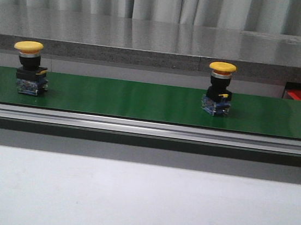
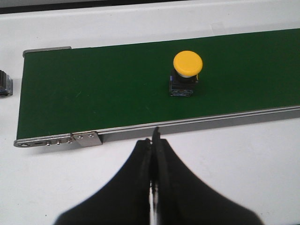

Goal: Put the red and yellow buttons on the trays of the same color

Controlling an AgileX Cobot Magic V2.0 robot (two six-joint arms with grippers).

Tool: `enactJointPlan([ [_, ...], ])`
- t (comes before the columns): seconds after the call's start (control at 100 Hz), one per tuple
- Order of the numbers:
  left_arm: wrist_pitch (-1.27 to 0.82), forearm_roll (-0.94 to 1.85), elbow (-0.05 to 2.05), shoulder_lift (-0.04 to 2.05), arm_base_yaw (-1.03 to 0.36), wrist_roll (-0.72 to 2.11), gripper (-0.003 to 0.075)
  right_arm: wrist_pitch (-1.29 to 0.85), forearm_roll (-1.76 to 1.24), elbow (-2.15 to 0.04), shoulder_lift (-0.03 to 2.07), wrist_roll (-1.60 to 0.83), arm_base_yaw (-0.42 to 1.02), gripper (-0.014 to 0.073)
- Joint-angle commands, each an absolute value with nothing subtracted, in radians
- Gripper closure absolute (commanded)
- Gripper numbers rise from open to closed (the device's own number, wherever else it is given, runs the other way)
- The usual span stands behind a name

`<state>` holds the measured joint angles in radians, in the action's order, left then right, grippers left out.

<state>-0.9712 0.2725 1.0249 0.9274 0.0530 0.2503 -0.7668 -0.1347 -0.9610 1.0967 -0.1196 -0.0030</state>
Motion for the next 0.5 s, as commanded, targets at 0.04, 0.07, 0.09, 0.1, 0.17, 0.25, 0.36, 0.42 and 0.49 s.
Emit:
enactJointPlan([
  [0.04, -0.918, 0.300, 1.050, 0.916, 0.044, 0.241, 0.0740, -0.770, -0.151, -1.067, 1.149, -0.131, -0.005, 0.0655],
  [0.07, -0.918, 0.300, 1.050, 0.916, 0.044, 0.241, 0.0739, -0.787, -0.151, -1.085, 1.166, -0.131, -0.005, 0.0635],
  [0.09, -0.918, 0.300, 1.050, 0.916, 0.044, 0.241, 0.0739, -0.796, -0.151, -1.100, 1.174, -0.131, -0.005, 0.0621],
  [0.1, -0.918, 0.300, 1.050, 0.916, 0.044, 0.241, 0.0740, -0.801, -0.151, -1.105, 1.183, -0.131, -0.005, 0.0613],
  [0.17, -0.918, 0.300, 1.050, 0.916, 0.044, 0.241, 0.0740, -0.834, -0.151, -1.151, 1.225, -0.131, -0.005, 0.0468],
  [0.25, -0.918, 0.300, 1.050, 0.916, 0.044, 0.241, 0.0740, -0.853, -0.151, -1.196, 1.261, -0.131, -0.005, 0.0234],
  [0.36, -0.918, 0.300, 1.050, 0.916, 0.044, 0.241, 0.0740, -0.854, -0.152, -1.251, 1.302, -0.131, 0.005, -0.0067],
  [0.42, -0.918, 0.300, 1.050, 0.916, 0.044, 0.241, 0.0739, -0.856, -0.152, -1.279, 1.321, -0.132, 0.017, -0.0048],
  [0.49, -0.918, 0.300, 1.050, 0.916, 0.044, 0.241, 0.0740, -0.866, -0.152, -1.310, 1.348, -0.135, 0.037, -0.0029],
])
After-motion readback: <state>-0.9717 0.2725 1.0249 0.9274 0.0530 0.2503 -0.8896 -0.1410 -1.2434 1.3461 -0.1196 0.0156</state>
